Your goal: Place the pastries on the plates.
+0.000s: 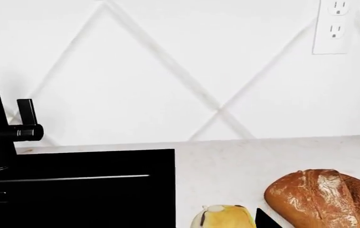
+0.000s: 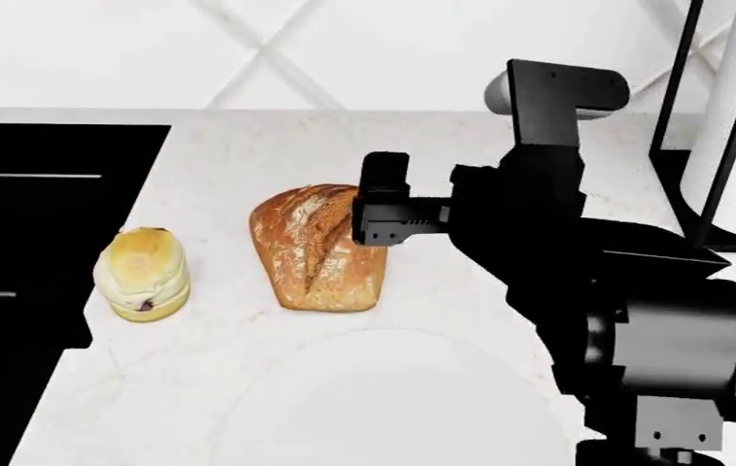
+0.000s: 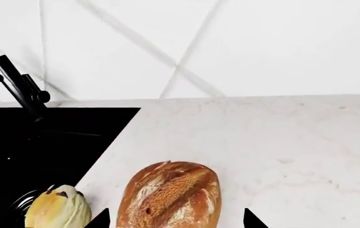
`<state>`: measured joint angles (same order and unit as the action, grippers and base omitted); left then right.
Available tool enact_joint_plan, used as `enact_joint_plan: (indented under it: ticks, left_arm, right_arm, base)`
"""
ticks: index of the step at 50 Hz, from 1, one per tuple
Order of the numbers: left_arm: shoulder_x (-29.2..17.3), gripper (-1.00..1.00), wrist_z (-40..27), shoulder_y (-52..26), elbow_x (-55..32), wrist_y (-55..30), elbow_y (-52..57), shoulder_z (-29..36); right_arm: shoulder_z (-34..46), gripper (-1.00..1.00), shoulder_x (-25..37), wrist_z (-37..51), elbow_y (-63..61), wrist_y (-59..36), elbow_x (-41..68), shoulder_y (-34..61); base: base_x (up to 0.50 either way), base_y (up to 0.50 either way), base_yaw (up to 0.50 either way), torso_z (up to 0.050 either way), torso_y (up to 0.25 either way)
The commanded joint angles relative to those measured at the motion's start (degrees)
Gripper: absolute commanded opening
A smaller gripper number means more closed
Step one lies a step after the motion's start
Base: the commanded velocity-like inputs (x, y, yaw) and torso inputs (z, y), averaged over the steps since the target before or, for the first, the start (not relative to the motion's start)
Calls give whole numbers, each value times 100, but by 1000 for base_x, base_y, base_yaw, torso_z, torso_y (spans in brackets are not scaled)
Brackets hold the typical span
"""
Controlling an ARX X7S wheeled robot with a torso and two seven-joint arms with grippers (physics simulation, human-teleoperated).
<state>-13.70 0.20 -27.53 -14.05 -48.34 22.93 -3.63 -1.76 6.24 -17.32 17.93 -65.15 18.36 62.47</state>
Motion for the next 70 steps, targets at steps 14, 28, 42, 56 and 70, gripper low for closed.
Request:
enact_joint_plan:
  ticks: [14, 28, 42, 56, 70]
  left_arm:
    - [-45, 100, 21, 71, -177, -67, 120, -31]
    - [-88, 100, 12, 125, -228, -56, 129, -44]
    - [-55, 100, -46, 119, -222, 33, 29, 21]
    - [-80, 100, -11, -97, -196, 253, -413, 79]
    - [-123, 100, 39, -342, -180, 398, -838, 153]
  right_arm:
    - [485, 100, -298, -443, 3501, 1606, -312, 1007]
    - [527, 100, -363, -469, 4712, 2413, -352, 1304]
    - [359, 100, -572, -666, 5703, 2867, -756, 1604]
    - [282, 100, -619, -711, 5704, 2875, -772, 1512]
    - [262, 100, -619, -723, 5705, 2821, -724, 1498]
  base:
    - [0, 0, 0, 0, 0]
    - [0, 0, 0, 0, 0]
    - [0, 0, 0, 0, 0]
    - [0, 0, 0, 0, 0]
    - [0, 0, 0, 0, 0]
